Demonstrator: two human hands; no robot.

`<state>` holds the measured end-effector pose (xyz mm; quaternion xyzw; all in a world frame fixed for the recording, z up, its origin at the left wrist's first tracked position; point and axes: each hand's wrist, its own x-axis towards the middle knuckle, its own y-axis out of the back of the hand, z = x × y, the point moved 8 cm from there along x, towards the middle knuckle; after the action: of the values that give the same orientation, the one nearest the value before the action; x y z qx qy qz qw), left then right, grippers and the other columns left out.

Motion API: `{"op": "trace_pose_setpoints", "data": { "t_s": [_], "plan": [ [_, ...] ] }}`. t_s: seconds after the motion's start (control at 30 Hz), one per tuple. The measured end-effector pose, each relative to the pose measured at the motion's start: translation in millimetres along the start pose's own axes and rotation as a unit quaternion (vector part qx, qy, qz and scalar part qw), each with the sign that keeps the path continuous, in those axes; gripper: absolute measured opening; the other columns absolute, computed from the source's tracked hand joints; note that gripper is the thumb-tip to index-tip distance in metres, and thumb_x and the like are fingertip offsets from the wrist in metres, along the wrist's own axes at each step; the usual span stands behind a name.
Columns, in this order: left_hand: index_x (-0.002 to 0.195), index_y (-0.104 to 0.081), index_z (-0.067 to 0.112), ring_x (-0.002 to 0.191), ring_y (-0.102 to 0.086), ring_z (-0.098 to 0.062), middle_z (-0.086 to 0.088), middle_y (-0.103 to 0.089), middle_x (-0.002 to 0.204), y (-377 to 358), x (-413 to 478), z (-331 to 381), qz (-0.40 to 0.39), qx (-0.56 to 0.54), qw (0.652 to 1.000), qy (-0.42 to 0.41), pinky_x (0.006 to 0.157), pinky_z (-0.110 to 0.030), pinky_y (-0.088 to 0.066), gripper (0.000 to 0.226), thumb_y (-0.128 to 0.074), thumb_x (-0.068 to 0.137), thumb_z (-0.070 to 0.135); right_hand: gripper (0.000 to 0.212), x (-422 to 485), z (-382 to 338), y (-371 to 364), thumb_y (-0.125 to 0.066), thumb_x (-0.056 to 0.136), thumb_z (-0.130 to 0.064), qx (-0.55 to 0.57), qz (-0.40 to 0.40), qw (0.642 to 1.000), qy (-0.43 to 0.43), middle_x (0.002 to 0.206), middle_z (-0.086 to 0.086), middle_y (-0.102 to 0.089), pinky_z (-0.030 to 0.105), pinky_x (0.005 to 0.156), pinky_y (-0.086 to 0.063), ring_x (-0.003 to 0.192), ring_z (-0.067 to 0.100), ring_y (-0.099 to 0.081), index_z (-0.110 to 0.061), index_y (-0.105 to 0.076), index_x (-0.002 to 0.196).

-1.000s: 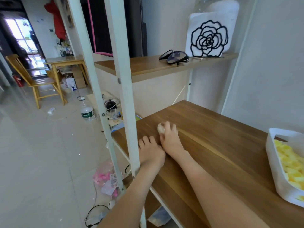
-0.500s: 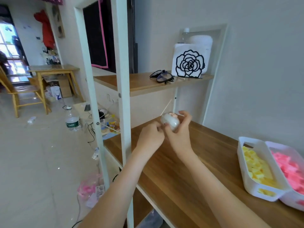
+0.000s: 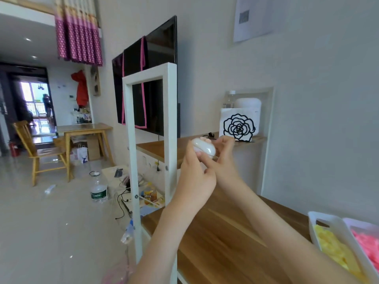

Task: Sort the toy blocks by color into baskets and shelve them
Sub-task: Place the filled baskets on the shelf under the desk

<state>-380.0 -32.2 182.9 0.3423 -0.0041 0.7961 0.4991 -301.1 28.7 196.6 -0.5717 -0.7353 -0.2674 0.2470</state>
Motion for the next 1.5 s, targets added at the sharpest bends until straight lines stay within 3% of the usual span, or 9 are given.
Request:
{"op": "trace_pose_setpoints", "data": {
  "t_s": [0.23,0.33,0.43,0.63,0.77,0.93,1.13,1.33,1.5],
  "plan": [
    [0.151,-0.018,0.013,0.137,-0.031,-0.019,0.002,-0.011,0.158,8,7,-1,0.028,0.157,0.987,0.022,0.109,-0.036,-0.037,0.058,-0.038,0.096,0.016,0.027,22,-2,-25,-0.057,0.09,-0.011,-0.134,-0.063,0.989,-0.021,0.077,-0.007,-0.045,0.005,0.055,-0.034,0.061,0.003,-0.041,-0.014,-0.032,0.101],
    [0.146,-0.031,0.009,0.132,-0.037,-0.019,-0.002,-0.023,0.154,11,3,-1,0.036,0.193,0.981,0.011,0.106,-0.035,-0.038,0.051,-0.036,0.095,0.012,0.028,22,5,-25,-0.055,0.09,-0.023,-0.193,-0.061,0.979,-0.007,0.087,-0.01,-0.054,0.004,0.083,-0.032,0.08,0.009,-0.052,-0.025,-0.039,0.112],
    [0.134,-0.042,0.008,0.113,-0.05,-0.023,-0.006,-0.047,0.133,14,10,2,0.046,0.239,0.969,0.032,0.086,-0.033,-0.043,0.04,-0.036,0.096,0.017,0.041,11,14,-18,-0.048,0.085,-0.039,-0.219,-0.063,0.974,-0.005,0.104,-0.014,-0.058,0.046,0.099,-0.037,0.103,0.018,-0.053,-0.042,-0.042,0.126],
    [0.148,-0.025,0.006,0.131,-0.039,-0.027,-0.008,-0.016,0.158,-4,-9,13,0.049,0.249,0.967,0.02,0.098,-0.036,-0.041,0.056,-0.041,0.095,0.016,0.068,-40,-3,18,-0.051,0.091,-0.009,-0.279,-0.079,0.957,0.023,0.148,-0.011,-0.033,0.034,0.11,-0.021,0.133,0.012,-0.028,-0.035,-0.023,0.146],
    [0.138,-0.044,0.012,0.119,-0.052,-0.023,-0.005,-0.037,0.147,-31,-58,15,0.098,0.123,0.988,0.001,0.087,-0.026,-0.042,0.041,-0.039,0.098,0.02,0.068,-96,27,64,-0.052,0.091,-0.009,-0.336,-0.118,0.932,-0.071,0.144,-0.002,-0.033,0.035,0.106,-0.029,0.128,0.017,-0.03,-0.031,-0.02,0.147],
    [0.113,-0.061,0.012,0.085,-0.056,-0.013,-0.004,-0.064,0.11,-136,-102,-22,-0.142,0.057,0.975,0.163,0.072,-0.024,-0.047,0.028,-0.04,0.098,0.023,0.063,-183,73,163,-0.053,0.088,-0.011,-0.427,-0.039,0.875,-0.224,0.144,0.003,-0.04,0.03,0.107,-0.031,0.133,0.021,-0.036,-0.019,-0.028,0.146],
    [0.131,-0.048,0.002,0.081,-0.069,-0.021,-0.015,-0.06,0.113,-238,-189,-34,-0.365,-0.103,0.844,0.38,0.062,-0.027,-0.059,0.04,-0.04,0.096,0.019,0.057,-243,79,218,-0.049,0.094,-0.014,-0.429,0.007,0.838,-0.337,0.142,0.009,-0.038,0.031,0.095,-0.038,0.123,0.024,-0.046,-0.011,-0.023,0.145],
    [0.131,-0.046,0.005,0.081,-0.068,-0.023,-0.015,-0.061,0.107,-242,-208,-38,-0.34,-0.127,0.834,0.415,0.053,-0.026,-0.056,0.038,-0.038,0.098,0.021,0.037,-253,77,221,-0.045,0.093,-0.008,-0.445,0.036,0.826,-0.344,0.126,0.013,-0.049,0.033,0.09,-0.042,0.113,0.028,-0.051,-0.008,-0.042,0.129],
    [0.101,-0.057,0.003,0.083,-0.068,-0.024,-0.01,-0.064,0.091,-216,-205,-69,-0.258,-0.01,0.875,0.41,0.08,-0.037,-0.058,0.041,-0.033,0.101,0.036,0.024,-257,49,199,-0.037,0.096,-0.02,-0.488,0.055,0.816,-0.306,0.074,0.002,-0.055,0.031,0.063,-0.043,0.072,0.022,-0.054,-0.014,-0.047,0.075]
  ]
}}
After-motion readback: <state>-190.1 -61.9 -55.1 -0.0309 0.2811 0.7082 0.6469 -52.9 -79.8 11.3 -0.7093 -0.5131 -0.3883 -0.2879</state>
